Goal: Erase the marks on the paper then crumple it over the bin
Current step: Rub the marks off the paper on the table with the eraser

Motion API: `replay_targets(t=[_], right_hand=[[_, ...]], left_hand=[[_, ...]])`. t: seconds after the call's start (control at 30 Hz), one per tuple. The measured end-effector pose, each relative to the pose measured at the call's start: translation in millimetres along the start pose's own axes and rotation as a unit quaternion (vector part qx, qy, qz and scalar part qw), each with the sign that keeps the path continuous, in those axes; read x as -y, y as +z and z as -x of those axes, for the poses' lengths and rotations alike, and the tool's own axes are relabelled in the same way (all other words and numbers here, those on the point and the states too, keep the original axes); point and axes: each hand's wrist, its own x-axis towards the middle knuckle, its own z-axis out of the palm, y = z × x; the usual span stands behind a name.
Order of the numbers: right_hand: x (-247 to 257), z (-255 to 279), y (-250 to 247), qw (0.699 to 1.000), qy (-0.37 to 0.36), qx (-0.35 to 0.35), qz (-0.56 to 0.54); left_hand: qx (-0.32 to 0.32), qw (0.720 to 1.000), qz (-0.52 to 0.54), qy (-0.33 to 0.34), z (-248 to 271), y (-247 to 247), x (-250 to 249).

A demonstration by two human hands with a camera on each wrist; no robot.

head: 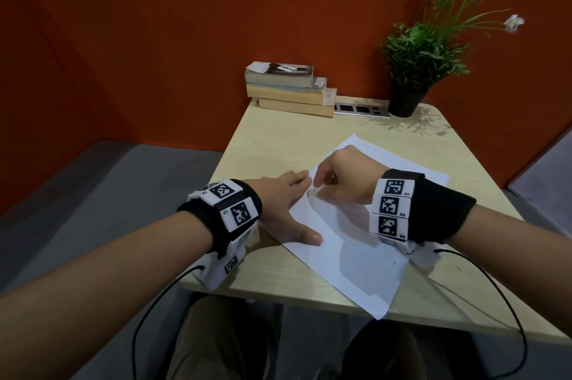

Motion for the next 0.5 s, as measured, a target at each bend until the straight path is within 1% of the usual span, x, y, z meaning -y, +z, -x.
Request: replay_targets(t=[0.07, 0.17, 0.27, 0.4, 0.5], right_hand=[[1, -7, 2, 1.000, 0.017, -0.013, -0.010], [2, -11, 5, 0.999, 0.033, 0.001, -0.018], [5, 1, 7, 1.000, 0.006, 0.014, -0.027], [15, 33, 7, 0.996, -0.044, 0.062, -0.035], [16, 37, 2, 0.995, -0.051, 0.081, -0.032]], left_hand=[[0.000, 1.000, 0.003, 0.005, -2, -1, 1], [-0.004, 1.000, 0.004, 0.014, -2, -1, 1], [-0.008, 1.000, 0.004, 0.012, -1, 0, 1], [-0.004, 1.000, 0.001, 0.009, -2, 3, 2], [0.002, 1.000, 0.001, 0.007, -2, 2, 3]])
